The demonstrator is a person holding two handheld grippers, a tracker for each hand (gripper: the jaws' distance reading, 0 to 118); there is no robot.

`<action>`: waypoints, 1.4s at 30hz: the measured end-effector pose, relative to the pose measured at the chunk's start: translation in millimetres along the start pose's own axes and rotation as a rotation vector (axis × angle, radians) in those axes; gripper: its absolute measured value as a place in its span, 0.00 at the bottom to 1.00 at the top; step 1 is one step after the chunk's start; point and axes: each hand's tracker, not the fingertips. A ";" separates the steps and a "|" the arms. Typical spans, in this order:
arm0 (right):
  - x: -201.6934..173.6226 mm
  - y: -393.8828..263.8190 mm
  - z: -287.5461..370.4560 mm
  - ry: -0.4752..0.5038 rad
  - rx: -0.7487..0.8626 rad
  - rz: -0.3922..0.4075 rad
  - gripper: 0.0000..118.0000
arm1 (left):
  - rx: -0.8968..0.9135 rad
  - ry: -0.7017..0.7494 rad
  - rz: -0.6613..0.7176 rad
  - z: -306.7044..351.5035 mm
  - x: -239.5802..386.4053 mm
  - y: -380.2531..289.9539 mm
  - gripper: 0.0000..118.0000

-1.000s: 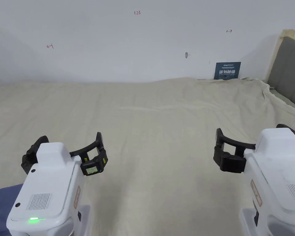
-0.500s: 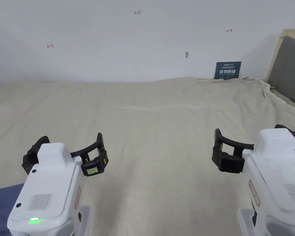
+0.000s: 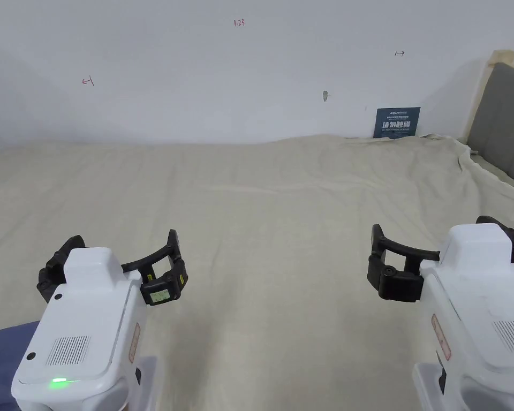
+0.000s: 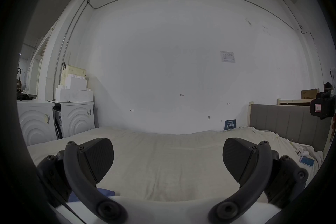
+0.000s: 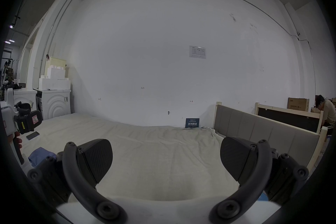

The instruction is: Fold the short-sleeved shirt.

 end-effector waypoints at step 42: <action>1.3 9.8 -11.2 -0.039 -0.274 -0.288 0.99 | -0.005 -0.012 0.006 5.8 -1.7 2.3 1.00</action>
